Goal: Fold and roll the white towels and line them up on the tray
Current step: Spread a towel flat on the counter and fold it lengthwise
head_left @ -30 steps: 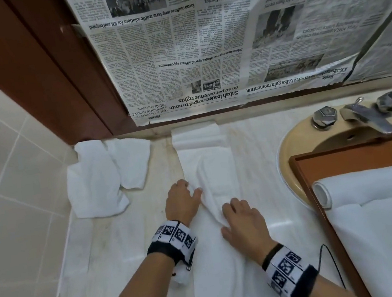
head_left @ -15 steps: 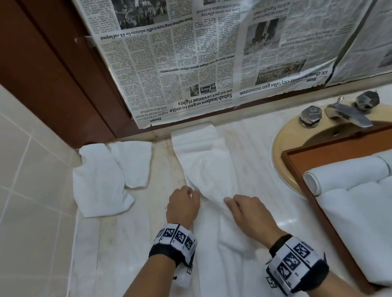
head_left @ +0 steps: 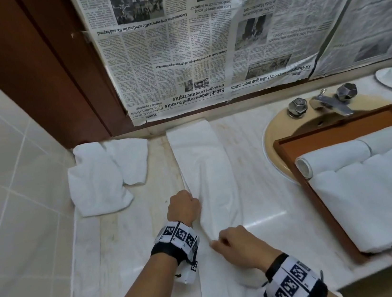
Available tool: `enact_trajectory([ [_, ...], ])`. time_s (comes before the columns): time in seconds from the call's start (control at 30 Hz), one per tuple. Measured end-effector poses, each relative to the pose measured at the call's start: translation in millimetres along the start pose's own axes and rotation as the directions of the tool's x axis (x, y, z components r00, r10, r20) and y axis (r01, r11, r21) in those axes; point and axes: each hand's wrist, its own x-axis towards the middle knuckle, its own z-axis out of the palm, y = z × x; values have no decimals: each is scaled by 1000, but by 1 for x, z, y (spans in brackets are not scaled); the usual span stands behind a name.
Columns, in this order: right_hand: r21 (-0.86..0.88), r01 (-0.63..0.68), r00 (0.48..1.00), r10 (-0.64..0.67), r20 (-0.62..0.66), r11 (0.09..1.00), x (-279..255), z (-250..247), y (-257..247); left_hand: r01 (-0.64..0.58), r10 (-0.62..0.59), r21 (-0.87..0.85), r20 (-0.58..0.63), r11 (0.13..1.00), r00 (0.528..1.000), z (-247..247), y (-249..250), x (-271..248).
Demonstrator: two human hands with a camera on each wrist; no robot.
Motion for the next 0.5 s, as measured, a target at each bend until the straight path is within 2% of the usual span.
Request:
enact_trajectory([
  [0.07, 26, -11, 997, 9, 81, 1000, -8, -6, 5, -4, 4, 12, -9, 1000, 1000, 0, -4, -4],
  [0.1, 63, -27, 999, 24, 48, 998, -9, -9, 10, -8, 8, 3, -12, 1000, 1000, 0, -6, -5],
  [0.17, 125, -59, 980, 82, -180, 990, 1, -19, 21, -24, 23, -32, -27, 999, 999, 2, -10, -7],
  [0.2, 130, -83, 945, 119, -305, 988, 12, -25, 29, -30, 28, -47, -38, 998, 999, 3, -12, -8],
  [0.23, 129, -124, 909, 165, -383, 984, 22, -32, 35, -29, 26, -53, -47, 998, 999, 4, -12, -9],
  [0.27, 106, -180, 889, 208, -409, 978, 31, -38, 39, -27, 24, -50, -52, 998, 998, 6, -13, -10],
  [0.33, 40, -260, 898, 256, -358, 965, 50, -44, 47, -14, 12, -31, -50, 999, 999, 8, -12, -12],
  [0.43, 40, -207, 938, 210, -277, 977, 61, -48, 51, -1, 2, 4, -38, 1000, 999, 7, -11, -16],
  [0.5, 96, -192, 928, 212, -305, 977, 62, -60, 57, -9, 10, 29, -34, 1000, 999, 6, -10, -16],
])
